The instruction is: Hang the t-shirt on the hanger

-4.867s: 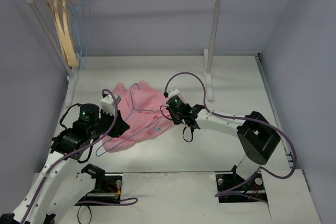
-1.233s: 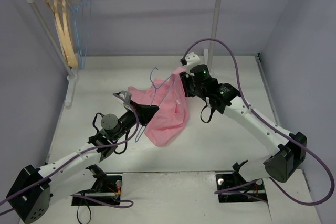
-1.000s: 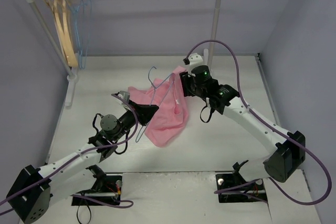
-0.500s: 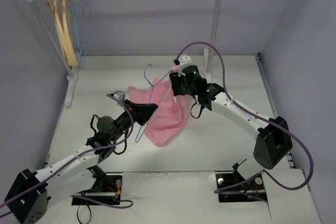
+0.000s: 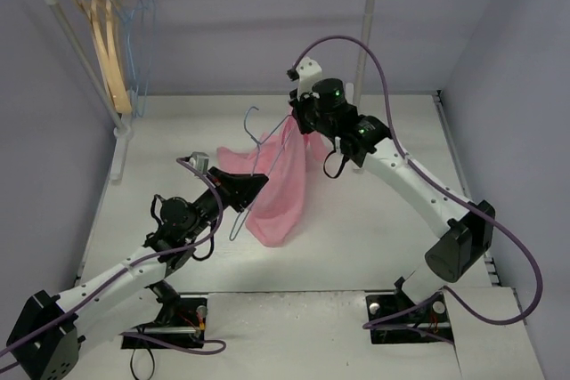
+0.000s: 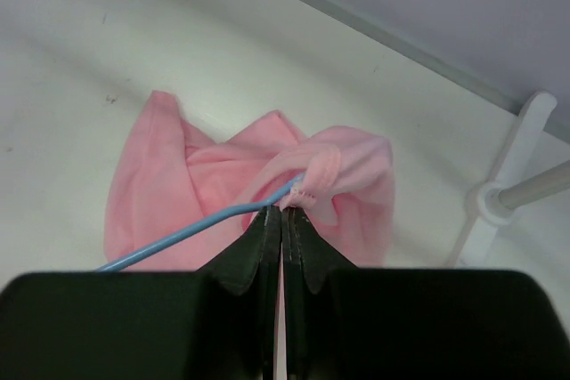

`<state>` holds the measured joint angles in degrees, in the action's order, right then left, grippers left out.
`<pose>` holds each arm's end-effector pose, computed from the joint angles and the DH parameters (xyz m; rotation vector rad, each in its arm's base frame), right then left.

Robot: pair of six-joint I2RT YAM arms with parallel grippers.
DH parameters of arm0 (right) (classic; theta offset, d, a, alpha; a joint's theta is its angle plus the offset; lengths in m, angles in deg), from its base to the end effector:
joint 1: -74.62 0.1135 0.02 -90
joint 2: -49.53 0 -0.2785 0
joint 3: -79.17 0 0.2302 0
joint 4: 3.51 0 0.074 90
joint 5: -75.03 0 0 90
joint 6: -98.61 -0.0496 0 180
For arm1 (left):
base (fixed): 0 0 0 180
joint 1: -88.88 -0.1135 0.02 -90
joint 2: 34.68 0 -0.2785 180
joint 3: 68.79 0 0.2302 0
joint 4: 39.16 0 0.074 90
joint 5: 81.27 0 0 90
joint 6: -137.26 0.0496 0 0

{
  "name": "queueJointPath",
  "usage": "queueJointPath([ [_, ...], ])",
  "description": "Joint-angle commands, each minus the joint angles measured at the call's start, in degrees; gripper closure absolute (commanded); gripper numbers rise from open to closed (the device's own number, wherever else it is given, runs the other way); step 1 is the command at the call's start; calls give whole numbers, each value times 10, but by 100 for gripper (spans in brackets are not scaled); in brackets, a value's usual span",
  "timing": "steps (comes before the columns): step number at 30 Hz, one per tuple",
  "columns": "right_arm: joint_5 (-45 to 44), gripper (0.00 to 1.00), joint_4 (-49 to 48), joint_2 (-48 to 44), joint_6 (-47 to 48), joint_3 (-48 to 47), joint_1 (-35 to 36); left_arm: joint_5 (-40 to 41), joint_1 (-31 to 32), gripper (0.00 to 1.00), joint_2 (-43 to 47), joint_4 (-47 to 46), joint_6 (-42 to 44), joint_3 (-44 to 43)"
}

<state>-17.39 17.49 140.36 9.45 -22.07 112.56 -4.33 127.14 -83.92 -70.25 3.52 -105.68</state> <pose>0.2946 0.2270 0.4109 -0.5600 1.6850 0.4334 0.1335 -0.1196 0.3145 0.1520 1.3696 -1.3632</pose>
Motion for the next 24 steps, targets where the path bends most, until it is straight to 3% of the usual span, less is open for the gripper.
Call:
queueJointPath([
  [1, 40, 100, 43, -16, 64, -117, 5, -35, 2, 100, 14, -70, -4, -68],
  [10, 118, 100, 190, 58, 151, -308, 68, -76, 1, 100, -18, -105, -17, -137],
  [13, 143, 100, 192, 39, 166, -282, 86, -72, 0, 100, -21, -123, -28, -133],
  [18, 127, 100, 148, -37, 172, -148, 86, -68, -6, 100, -20, -161, -63, -81],
  [24, 120, 100, 114, -99, 153, -46, 85, -55, -28, 100, -49, -270, -149, 8],
])
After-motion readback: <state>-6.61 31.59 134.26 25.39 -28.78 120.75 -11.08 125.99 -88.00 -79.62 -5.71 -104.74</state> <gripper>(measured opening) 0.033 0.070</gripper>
